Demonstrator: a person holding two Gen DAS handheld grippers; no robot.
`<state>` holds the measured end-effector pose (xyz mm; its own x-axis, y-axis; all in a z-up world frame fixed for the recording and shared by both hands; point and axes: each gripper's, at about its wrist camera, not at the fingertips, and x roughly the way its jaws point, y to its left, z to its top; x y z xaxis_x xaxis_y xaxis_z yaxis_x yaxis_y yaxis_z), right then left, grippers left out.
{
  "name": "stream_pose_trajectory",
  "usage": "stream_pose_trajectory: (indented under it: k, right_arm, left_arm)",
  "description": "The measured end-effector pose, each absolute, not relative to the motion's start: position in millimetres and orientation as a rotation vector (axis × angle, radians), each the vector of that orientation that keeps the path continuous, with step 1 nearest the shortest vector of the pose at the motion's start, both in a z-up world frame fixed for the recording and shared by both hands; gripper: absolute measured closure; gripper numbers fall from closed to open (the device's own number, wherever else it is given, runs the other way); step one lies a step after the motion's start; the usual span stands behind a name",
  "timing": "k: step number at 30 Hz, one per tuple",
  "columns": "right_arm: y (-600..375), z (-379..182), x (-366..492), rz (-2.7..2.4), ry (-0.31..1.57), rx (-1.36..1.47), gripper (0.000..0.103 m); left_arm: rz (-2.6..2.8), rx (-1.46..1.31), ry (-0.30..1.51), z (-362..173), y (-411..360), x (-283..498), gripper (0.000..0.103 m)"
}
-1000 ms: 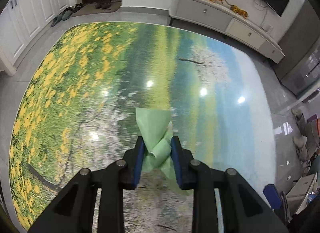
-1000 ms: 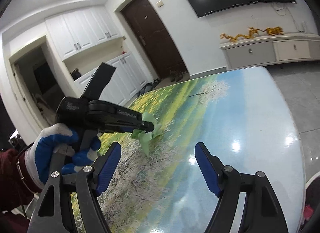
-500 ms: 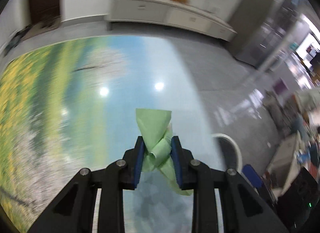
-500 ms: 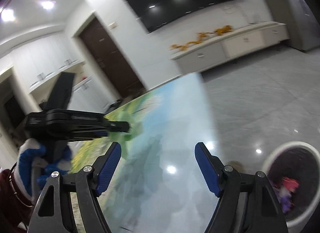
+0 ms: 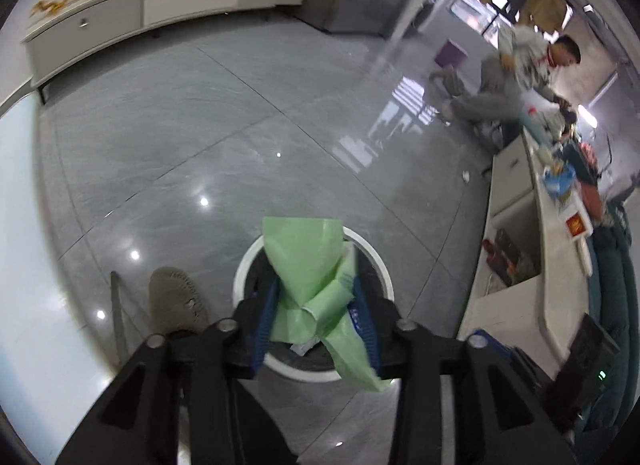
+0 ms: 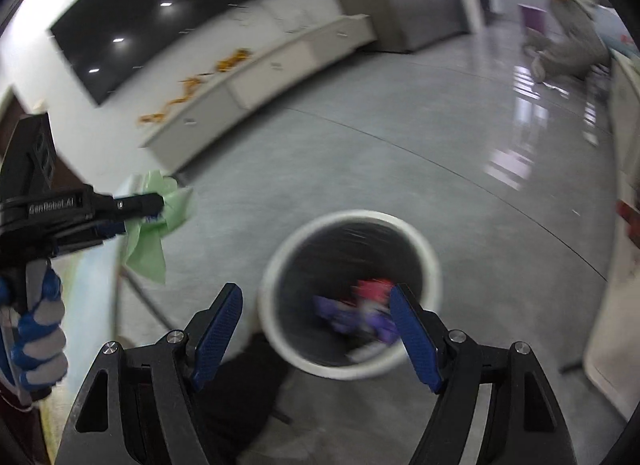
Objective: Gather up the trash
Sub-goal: 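Carry the green plastic bag over the bin and open the left tool, then withdraw both open tools from the bin toward the empty table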
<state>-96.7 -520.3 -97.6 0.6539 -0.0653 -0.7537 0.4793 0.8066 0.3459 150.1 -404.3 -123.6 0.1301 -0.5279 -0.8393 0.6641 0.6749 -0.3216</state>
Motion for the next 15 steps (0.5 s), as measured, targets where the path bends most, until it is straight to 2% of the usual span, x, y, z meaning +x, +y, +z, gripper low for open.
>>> stream_pose_trajectory:
  k: [5,8,15]
  right_arm:
    - [-523.7,-96.7,-112.5,-0.392,0.843,0.553,0.028]
    - [-509.2,-86.4,-108.6,-0.403,0.851,0.526,0.028]
    - [-480.0,-56.9,-98.2,-0.366,0.806,0.445,0.028]
  left_arm:
    - [-0.903,0.120,1.194,-143.6,-430.9,151.8,0.047]
    - [-0.923,0.091,1.181,-134.3,-423.0,145.2,0.047]
    - [-0.868,0.093,1.025,-81.0,-359.5,120.2,0.047]
